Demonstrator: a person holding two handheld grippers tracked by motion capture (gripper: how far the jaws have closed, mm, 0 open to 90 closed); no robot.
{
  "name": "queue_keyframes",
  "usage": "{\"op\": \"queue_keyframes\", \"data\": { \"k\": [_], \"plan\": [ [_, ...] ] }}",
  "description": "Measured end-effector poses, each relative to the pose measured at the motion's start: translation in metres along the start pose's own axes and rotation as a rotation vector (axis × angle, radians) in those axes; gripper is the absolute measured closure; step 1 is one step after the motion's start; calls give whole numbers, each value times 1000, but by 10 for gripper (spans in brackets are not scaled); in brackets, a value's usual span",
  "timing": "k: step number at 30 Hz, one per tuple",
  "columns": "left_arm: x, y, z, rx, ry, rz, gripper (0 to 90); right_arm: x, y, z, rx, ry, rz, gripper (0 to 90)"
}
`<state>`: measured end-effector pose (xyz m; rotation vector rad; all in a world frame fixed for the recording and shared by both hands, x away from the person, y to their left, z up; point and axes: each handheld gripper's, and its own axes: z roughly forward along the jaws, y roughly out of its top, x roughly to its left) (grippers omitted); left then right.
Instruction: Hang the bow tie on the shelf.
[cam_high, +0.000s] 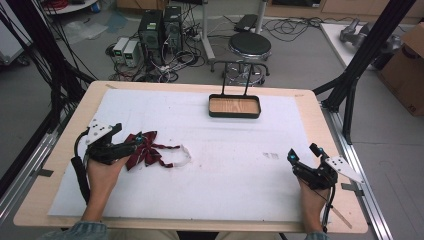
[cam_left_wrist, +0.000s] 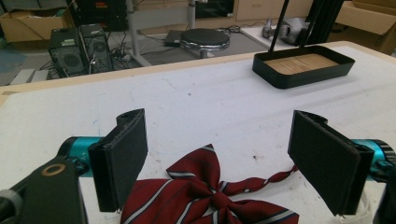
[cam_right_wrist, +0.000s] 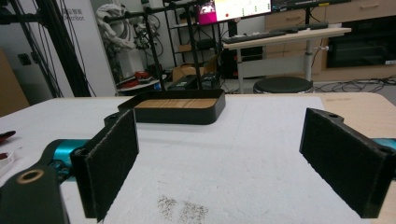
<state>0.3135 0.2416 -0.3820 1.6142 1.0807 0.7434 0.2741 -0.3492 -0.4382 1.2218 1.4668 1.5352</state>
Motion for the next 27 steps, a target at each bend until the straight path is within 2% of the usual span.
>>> {"op": "queue_keyframes", "data": {
  "k": [11, 18, 24, 27],
  "plan": [
    [-1, -2, 2, 9, -3, -1, 213, 0, 0, 0, 6, 7, 7, 108],
    [0, -5, 7, 28, 15, -21, 223, 0, 0, 1, 7, 10, 5, 108],
    [0, -11, 16, 75, 22, -22, 228, 1, -1, 1, 14, 12, 7, 108],
    [-1, -15, 21, 105, 28, -37, 240, 0, -1, 1, 14, 16, 5, 108]
  ]
}}
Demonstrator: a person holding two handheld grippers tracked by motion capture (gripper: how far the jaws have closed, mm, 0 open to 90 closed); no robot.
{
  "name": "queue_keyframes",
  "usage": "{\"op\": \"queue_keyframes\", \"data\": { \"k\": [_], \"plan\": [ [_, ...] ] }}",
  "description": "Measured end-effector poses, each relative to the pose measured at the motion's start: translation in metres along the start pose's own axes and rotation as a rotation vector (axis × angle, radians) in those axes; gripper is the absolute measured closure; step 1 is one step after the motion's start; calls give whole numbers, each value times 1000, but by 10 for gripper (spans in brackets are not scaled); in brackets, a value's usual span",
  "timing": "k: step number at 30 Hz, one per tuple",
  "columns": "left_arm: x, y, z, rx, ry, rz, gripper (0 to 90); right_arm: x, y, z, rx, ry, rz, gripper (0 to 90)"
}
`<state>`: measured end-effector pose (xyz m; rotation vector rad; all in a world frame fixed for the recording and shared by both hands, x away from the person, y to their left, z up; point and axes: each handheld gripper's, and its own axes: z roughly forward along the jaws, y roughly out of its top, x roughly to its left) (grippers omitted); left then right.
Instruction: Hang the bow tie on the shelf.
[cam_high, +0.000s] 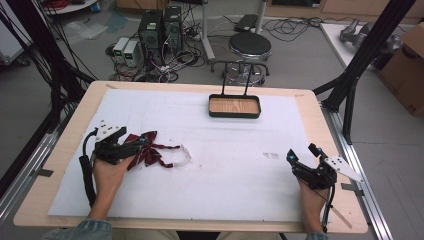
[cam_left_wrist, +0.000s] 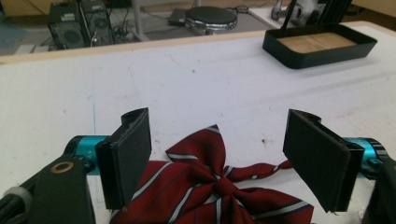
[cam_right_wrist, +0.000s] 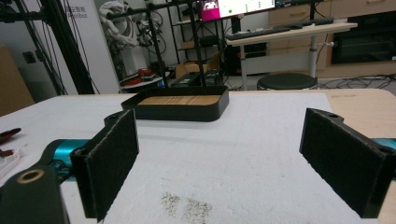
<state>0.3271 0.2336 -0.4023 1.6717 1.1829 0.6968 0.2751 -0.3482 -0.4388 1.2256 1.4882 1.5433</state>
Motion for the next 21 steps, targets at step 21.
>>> {"op": "queue_keyframes", "data": {
  "k": [21],
  "plan": [
    [-11, -22, 47, 228, 67, 11, 335, 0, 0, 1, 1, 8, -1, 108]
  ]
}}
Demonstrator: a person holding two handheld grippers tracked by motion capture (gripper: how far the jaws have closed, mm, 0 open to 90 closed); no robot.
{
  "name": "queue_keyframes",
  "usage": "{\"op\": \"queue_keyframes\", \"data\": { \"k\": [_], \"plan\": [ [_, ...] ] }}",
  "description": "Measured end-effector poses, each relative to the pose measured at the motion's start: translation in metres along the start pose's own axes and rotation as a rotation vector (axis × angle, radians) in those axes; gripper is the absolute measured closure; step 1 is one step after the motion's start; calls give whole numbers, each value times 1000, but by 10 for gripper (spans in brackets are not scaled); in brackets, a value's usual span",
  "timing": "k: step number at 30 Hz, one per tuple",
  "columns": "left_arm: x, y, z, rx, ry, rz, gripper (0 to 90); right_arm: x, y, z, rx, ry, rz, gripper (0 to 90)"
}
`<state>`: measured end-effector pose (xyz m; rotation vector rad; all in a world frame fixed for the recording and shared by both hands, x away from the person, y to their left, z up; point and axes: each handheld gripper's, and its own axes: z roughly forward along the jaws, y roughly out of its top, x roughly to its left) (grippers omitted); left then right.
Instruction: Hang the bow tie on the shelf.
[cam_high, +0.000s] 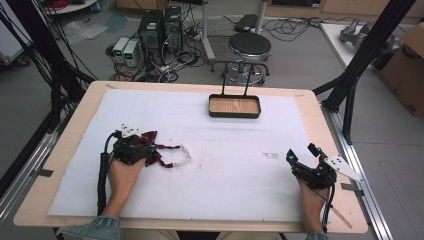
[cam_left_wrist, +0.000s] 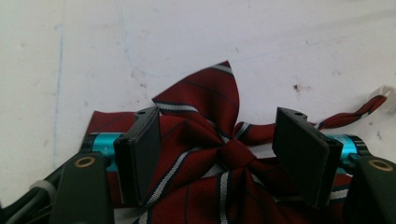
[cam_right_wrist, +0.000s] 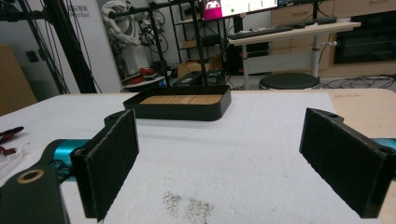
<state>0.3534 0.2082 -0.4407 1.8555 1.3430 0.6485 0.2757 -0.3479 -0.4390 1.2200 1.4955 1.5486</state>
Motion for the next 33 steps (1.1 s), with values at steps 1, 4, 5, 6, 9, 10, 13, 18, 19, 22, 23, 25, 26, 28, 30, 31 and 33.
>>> {"op": "queue_keyframes", "data": {
  "k": [1, 4, 5, 6, 9, 10, 13, 18, 19, 22, 23, 25, 26, 28, 30, 31, 33],
  "plan": [
    [0, -1, 3, 18, -5, -9, 336, 0, 0, 0, -2, -1, 2, 108],
    [-1, -3, 7, 34, -2, -8, 364, 0, 0, 0, -1, 0, -1, 108],
    [-1, -3, 8, 41, -4, -5, 380, 0, 0, 0, 2, -1, 1, 108],
    [-2, -4, 9, 39, 3, 4, 408, 0, 0, 0, 0, -2, -3, 108],
    [-3, -5, 8, 33, 7, 29, 532, 0, 0, 0, 1, 3, -5, 108],
    [-3, -5, 7, 31, -5, 35, 592, 1, 0, 0, 1, 3, -2, 108],
    [-5, -4, 6, 29, -11, 52, 688, 1, 0, 0, 1, 4, -3, 108],
    [-9, -2, 2, -14, -45, 79, 718, 1, 0, 0, 0, 6, -6, 108],
    [-10, -1, 0, -27, -49, 82, 720, 1, 0, 0, 0, 6, -5, 108],
    [-17, 5, -8, -91, -65, 114, 722, 1, 0, 0, -1, 8, -4, 108],
    [-20, 8, -10, -109, -70, 125, 722, 1, 0, 0, -1, 9, -5, 108],
    [-27, 13, -14, -146, -90, 142, 722, 1, 0, 0, 2, 10, -2, 108],
    [-30, 15, -15, -163, -99, 154, 722, 1, 0, 0, -1, 9, -5, 108],
    [-36, 21, -18, -197, -119, 176, 722, 1, 0, 0, -1, 10, -3, 108],
    [-41, 27, -21, -224, -140, 184, 722, 1, 0, 0, -1, 11, -3, 108],
    [-43, 30, -22, -238, -153, 183, 722, 1, 0, 0, 1, 12, 0, 108],
    [-46, 38, -23, -265, -171, 184, 722, 1, 0, 0, 1, 12, 1, 109]
  ]
}}
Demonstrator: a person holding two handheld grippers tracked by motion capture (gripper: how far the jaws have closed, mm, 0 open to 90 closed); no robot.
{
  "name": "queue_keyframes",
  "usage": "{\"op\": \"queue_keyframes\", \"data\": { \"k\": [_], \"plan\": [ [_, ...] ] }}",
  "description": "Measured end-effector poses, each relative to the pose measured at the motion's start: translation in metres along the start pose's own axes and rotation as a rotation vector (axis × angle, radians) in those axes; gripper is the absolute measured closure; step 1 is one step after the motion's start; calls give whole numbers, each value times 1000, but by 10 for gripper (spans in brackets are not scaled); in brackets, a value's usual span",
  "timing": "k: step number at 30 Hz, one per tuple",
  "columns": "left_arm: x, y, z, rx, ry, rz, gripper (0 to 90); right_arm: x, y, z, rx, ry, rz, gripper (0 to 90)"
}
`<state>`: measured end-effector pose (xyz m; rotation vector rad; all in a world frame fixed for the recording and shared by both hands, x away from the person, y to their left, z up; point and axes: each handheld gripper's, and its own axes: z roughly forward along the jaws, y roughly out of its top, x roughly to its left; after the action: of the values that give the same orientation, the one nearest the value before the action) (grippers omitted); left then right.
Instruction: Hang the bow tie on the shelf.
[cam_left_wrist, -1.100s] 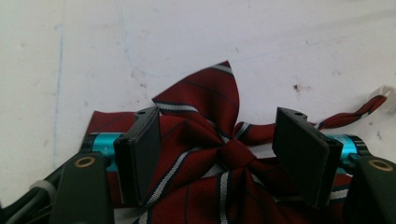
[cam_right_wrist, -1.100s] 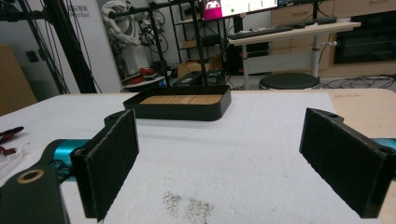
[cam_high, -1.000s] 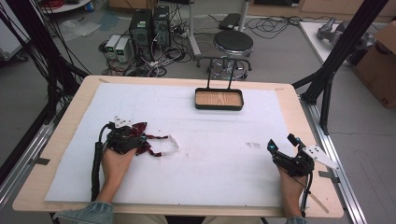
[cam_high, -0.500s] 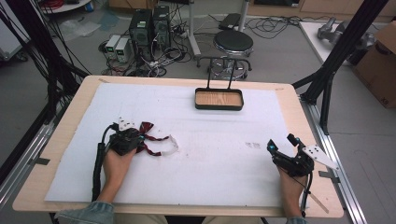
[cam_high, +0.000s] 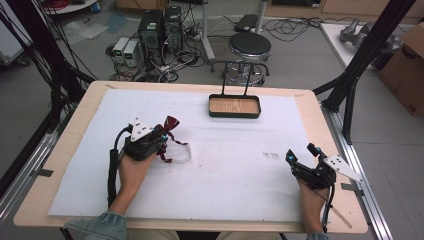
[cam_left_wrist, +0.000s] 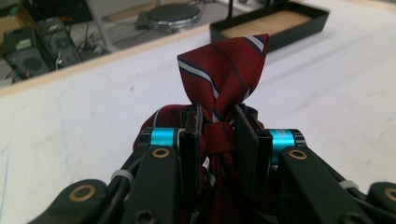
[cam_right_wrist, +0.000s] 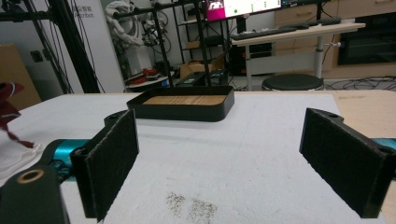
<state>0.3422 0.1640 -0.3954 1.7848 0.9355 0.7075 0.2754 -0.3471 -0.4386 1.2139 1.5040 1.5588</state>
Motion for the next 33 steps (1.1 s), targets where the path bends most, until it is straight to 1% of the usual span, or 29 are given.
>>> {"op": "queue_keyframes", "data": {
  "k": [2, 3, 6, 7, 8, 11, 15, 17, 21, 23, 28, 33],
  "plan": [
    [-1, 8, 2, -23, -23, -14, 722, -1, 0, 0, -3, 2, 0, 108],
    [-2, 11, 3, -30, -25, -12, 722, 0, 0, 0, -2, 1, 3, 108],
    [-4, 21, 7, -52, -48, -10, 722, -1, 0, 0, -2, 0, 3, 108],
    [-4, 21, 7, -52, -48, -10, 722, -1, 0, 0, -2, 1, 0, 108],
    [-5, 28, 9, -69, -62, -12, 722, -1, 0, 0, -2, 0, 1, 108],
    [-8, 37, 14, -75, -84, -11, 722, -1, 0, 0, -3, -1, 2, 108],
    [-10, 51, 20, -100, -100, -9, 722, -1, 0, 0, -3, 1, 3, 108],
    [-12, 58, 24, -110, -106, -6, 722, -1, 0, 0, -3, 2, 3, 108],
    [-15, 72, 32, -125, -113, 16, 722, -1, 0, 0, -3, 2, 1, 108],
    [-15, 78, 36, -140, -118, 13, 722, -1, 0, 0, -3, 3, 1, 108],
    [-13, 94, 46, -155, -125, 17, 723, -1, 0, 0, -3, 4, 4, 108],
    [-10, 105, 57, -158, -126, 18, 723, -1, 0, 0, -2, 1, 1, 108]
  ]
}}
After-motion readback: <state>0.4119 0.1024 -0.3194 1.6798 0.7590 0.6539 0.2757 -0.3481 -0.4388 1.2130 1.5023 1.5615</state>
